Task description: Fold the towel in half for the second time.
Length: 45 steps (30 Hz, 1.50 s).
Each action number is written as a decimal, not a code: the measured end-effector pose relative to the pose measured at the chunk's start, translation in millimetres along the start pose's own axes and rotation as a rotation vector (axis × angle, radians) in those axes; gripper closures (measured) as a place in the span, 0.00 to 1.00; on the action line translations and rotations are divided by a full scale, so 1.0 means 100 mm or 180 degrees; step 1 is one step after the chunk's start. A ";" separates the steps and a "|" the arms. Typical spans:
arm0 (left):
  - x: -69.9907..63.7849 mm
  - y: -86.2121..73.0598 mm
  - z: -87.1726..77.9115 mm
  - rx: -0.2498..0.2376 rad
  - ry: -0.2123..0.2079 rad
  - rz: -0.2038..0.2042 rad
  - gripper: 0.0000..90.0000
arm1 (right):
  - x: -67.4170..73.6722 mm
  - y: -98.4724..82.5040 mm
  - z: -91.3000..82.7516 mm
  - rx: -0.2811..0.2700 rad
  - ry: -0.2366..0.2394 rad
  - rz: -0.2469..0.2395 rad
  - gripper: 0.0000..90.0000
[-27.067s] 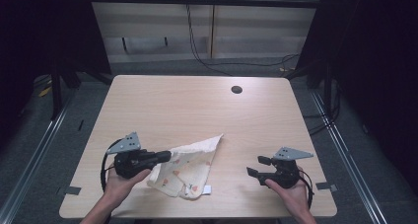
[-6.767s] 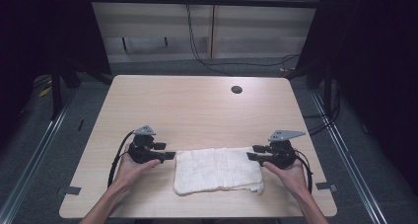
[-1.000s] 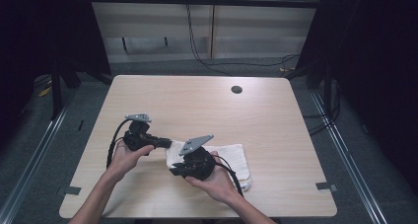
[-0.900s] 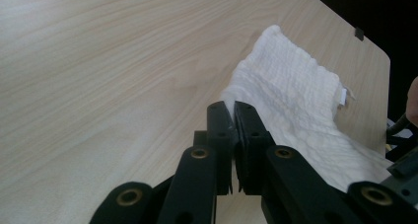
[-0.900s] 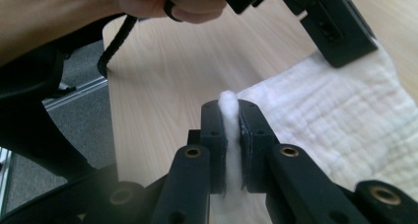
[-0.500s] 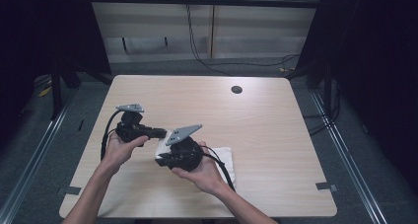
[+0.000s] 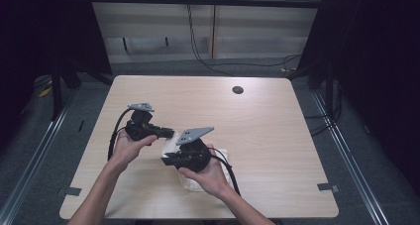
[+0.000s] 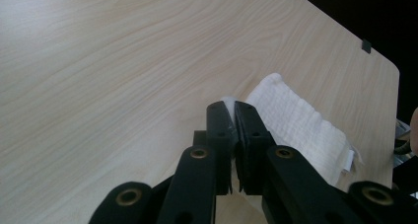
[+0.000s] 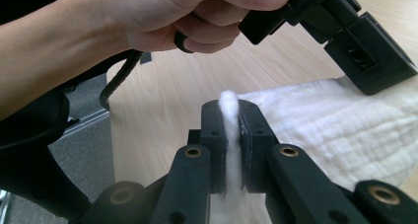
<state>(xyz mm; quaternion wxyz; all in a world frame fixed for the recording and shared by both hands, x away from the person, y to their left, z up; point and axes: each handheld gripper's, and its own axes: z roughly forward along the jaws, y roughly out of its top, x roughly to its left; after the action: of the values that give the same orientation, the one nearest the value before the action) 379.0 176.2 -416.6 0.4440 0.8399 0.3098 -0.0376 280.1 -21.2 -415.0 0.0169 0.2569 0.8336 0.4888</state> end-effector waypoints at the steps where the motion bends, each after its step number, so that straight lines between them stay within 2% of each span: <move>1: -0.01 0.01 0.02 0.0015 0.0002 0.0008 0.96 | -0.01 -0.02 -0.02 -0.0015 -0.0008 0.0017 0.92; 5: -0.07 0.06 0.14 0.0081 -0.0021 0.0047 0.96 | -0.03 -0.08 -0.11 -0.0050 -0.0071 0.0032 0.92; 10: -0.15 0.11 0.27 0.0087 -0.0060 0.0031 0.96 | -0.06 -0.17 -0.24 -0.0041 -0.0123 0.0034 0.92; 13: -0.18 0.15 0.34 0.0138 -0.0063 0.0109 0.96 | -0.08 -0.22 -0.31 -0.0047 -0.0162 0.0041 0.92; 16: -0.18 0.16 0.43 0.0198 -0.0042 0.0114 0.96 | -0.13 -0.29 -0.38 -0.0065 -0.0207 0.0117 0.92; 20: -0.20 0.15 0.55 0.0234 -0.0093 0.0069 0.96 | -0.17 -0.40 -0.42 -0.0065 -0.0247 0.0187 0.92; 23: -0.22 0.15 0.63 0.0278 -0.0113 0.0097 0.96 | -0.18 -0.46 -0.45 -0.0047 -0.0323 0.0186 0.91; 25: -0.25 0.14 0.70 0.0274 -0.0158 0.0051 0.96 | -0.16 -0.51 -0.48 -0.0021 -0.0399 0.0149 0.91; 28: -0.30 0.14 0.81 0.0303 -0.0202 0.0062 0.96 | -0.15 -0.58 -0.53 -0.0018 -0.0422 0.0199 0.90; 31: -0.33 0.12 0.90 0.0338 -0.0190 0.0063 0.95 | -0.16 -0.68 -0.55 0.0049 -0.0451 0.0231 0.89; 32: -0.32 0.12 0.93 0.0355 -0.0243 0.0059 0.95 | -0.17 -0.72 -0.55 0.0081 -0.0443 0.0228 0.88; 34: -0.32 0.10 0.98 0.0386 -0.0233 0.0065 0.95 | -0.16 -0.80 -0.54 0.0168 -0.0489 0.0167 0.87; 38: -0.34 0.09 1.06 0.0405 -0.0251 0.0053 0.95 | -0.20 -0.88 -0.55 0.0250 -0.0514 0.0194 0.85; 40: -0.35 0.08 1.10 0.0420 -0.0240 0.0044 0.94 | -0.22 -0.90 -0.60 0.0275 -0.0577 0.0198 0.84; 43: -0.35 0.05 1.17 0.0445 -0.0216 0.0029 0.90 | -0.22 -0.96 -0.65 0.0328 -0.0651 0.0166 0.82; 45: -0.35 0.03 1.20 0.0422 -0.0268 0.0012 0.88 | -0.21 -1.01 -0.67 0.0373 -0.0658 0.0166 0.80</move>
<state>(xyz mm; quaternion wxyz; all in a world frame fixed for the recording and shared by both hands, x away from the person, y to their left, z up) 377.8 65.6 -474.9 0.4001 0.8657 0.2862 -0.0925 237.9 -124.0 -468.1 0.0750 0.3281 0.8475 0.4104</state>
